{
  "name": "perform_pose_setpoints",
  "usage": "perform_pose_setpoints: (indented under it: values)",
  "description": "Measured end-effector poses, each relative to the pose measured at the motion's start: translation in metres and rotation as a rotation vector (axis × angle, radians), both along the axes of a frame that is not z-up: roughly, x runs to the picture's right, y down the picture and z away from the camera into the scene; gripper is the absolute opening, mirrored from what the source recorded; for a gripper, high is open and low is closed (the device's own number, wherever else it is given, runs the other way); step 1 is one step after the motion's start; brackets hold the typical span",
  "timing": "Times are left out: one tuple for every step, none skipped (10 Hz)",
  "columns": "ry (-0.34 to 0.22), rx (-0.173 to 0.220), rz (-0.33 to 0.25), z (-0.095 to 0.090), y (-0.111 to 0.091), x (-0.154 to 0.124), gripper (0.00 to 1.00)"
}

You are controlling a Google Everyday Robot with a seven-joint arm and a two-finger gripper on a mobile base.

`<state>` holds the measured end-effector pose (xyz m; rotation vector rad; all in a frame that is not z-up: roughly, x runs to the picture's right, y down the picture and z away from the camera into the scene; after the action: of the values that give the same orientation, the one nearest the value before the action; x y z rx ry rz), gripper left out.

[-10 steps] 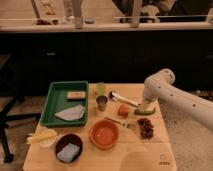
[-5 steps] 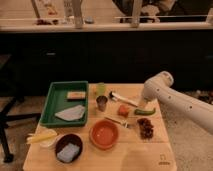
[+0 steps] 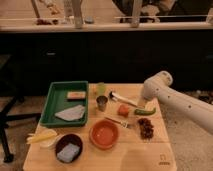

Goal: Wipe table surface with brush

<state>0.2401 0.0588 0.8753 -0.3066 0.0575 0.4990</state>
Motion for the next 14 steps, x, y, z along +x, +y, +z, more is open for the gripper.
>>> perform_pose_setpoints:
  values:
    - [0.001, 0.002, 0.001, 0.0, 0.0, 0.001, 0.8]
    - [0.003, 0.005, 0.004, 0.001, 0.001, 0.003, 0.8]
    - [0.005, 0.005, 0.007, 0.006, 0.001, 0.003, 0.8]
    - [0.001, 0.006, 0.005, 0.011, 0.0, -0.002, 0.8]
    - [0.002, 0.004, 0.005, 0.015, 0.001, -0.002, 0.8]
    - [0.006, 0.003, 0.007, 0.018, 0.002, 0.0, 0.8]
    - [0.009, 0.002, 0.007, 0.022, 0.003, 0.0, 0.8]
    - [0.011, 0.002, 0.007, 0.025, 0.003, 0.0, 0.8]
    - [0.016, 0.0, 0.007, 0.031, 0.003, -0.001, 0.8]
    - [0.022, -0.004, 0.009, 0.038, 0.004, 0.0, 0.8]
    - [0.027, -0.006, 0.014, 0.043, 0.003, 0.001, 0.8]
    - [0.032, -0.009, 0.018, 0.051, 0.001, 0.001, 0.8]
    - [0.033, -0.012, 0.019, 0.06, -0.002, -0.003, 0.8]
    - [0.036, -0.015, 0.021, 0.067, -0.003, -0.005, 0.8]
